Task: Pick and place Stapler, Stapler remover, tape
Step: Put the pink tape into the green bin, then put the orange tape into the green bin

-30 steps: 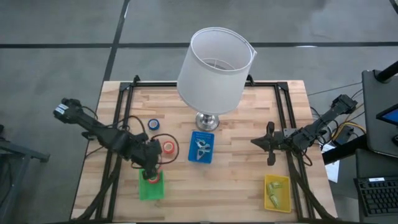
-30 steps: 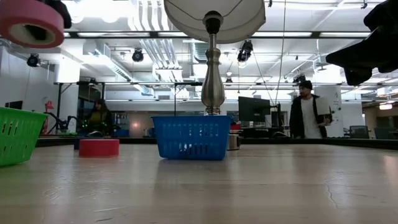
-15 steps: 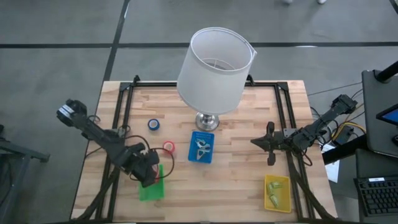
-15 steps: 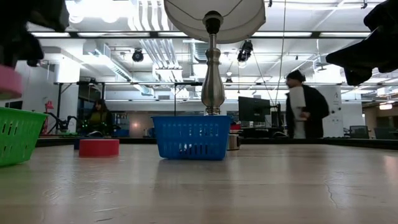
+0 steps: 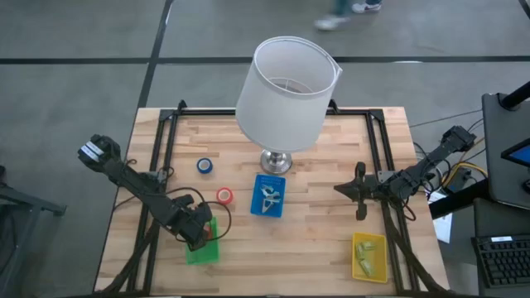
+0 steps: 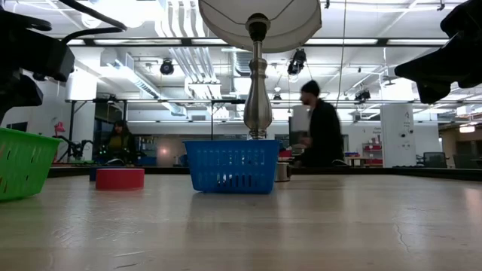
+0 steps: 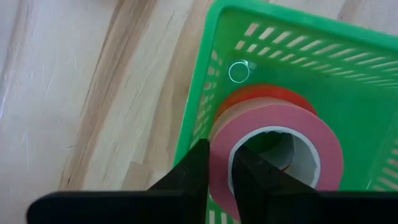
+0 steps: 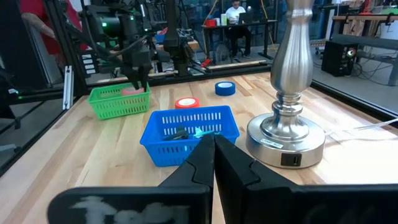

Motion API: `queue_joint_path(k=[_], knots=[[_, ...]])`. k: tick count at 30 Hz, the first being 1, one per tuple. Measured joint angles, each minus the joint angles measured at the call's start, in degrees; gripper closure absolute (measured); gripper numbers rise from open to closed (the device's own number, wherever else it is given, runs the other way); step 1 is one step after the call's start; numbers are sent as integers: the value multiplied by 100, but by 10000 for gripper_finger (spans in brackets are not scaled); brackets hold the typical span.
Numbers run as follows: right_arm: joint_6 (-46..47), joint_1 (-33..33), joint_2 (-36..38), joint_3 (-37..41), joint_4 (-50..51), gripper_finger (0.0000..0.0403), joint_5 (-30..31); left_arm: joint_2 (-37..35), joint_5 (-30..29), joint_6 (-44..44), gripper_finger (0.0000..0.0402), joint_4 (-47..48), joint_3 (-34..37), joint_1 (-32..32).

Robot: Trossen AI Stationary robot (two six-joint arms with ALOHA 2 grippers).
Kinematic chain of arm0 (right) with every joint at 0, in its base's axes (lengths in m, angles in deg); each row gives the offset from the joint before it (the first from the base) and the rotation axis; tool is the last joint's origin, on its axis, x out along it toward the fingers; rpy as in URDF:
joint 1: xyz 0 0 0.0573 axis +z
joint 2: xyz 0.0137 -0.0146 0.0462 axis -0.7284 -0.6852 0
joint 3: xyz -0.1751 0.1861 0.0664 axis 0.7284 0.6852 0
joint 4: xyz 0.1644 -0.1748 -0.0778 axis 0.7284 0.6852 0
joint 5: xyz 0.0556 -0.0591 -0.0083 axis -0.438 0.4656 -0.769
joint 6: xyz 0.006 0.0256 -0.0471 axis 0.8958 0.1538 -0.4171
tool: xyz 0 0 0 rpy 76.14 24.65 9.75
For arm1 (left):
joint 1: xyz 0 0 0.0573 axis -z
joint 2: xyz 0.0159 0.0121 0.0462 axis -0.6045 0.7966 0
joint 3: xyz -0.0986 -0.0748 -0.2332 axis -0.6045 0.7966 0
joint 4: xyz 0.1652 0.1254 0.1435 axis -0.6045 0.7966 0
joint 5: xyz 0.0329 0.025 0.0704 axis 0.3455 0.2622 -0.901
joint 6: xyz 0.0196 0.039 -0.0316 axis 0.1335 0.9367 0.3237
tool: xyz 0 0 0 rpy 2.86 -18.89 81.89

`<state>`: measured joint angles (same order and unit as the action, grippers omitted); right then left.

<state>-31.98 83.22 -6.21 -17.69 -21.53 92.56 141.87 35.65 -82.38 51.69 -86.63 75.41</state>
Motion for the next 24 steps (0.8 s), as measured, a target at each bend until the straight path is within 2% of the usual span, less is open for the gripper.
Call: queue_joint_path(k=[7, 15, 24], knots=[[0, 2, 0, 0, 2, 394, 0, -67, -22, -84, 321, -10, 35, -2], [0, 0, 0, -2, 2, 394, 0, -91, -121, -292, 267, 48, -79, -2], [0, 2, 0, -2, 2, 394, 0, -331, -138, -258, 206, 548, -755, -26]])
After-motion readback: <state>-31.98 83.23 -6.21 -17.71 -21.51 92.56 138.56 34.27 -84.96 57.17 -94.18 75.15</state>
